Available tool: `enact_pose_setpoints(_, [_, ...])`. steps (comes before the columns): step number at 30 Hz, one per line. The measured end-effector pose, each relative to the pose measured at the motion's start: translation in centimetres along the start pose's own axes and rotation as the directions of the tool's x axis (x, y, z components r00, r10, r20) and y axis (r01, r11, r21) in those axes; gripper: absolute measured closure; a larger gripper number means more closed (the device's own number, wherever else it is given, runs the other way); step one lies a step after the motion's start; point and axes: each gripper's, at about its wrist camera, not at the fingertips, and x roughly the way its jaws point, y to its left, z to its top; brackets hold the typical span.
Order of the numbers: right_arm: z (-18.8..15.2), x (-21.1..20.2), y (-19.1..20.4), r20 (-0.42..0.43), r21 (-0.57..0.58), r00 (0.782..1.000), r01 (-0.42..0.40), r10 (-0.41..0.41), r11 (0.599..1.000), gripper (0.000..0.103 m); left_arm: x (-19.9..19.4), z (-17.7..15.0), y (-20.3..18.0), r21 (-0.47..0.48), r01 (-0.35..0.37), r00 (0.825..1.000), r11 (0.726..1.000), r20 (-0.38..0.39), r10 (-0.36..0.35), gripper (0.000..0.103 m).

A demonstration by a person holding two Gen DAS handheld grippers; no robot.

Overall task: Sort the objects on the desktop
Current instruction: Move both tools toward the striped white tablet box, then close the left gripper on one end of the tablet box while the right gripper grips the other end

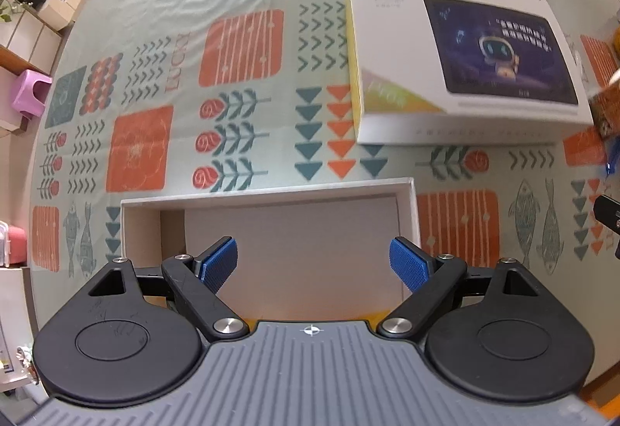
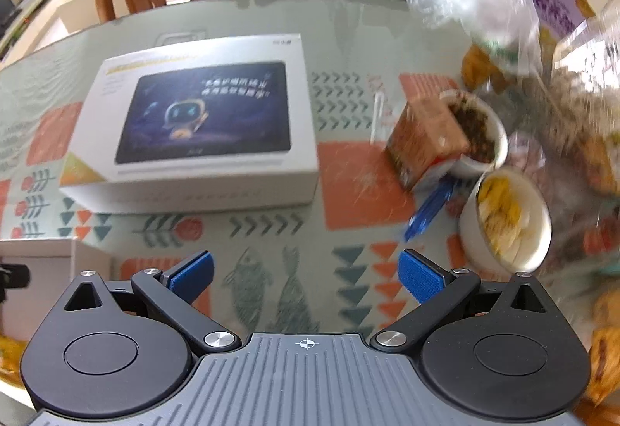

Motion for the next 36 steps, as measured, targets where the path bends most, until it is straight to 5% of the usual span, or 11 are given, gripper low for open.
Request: enact_pose_setpoints(36, [13.9,8.3,-2.5,-0.046,-0.090,0.977,-0.210,0.206,0.974,0.000,3.7,13.5,-0.2,-0.081,0.079,0.997,0.994,0.002,-0.079,0.000])
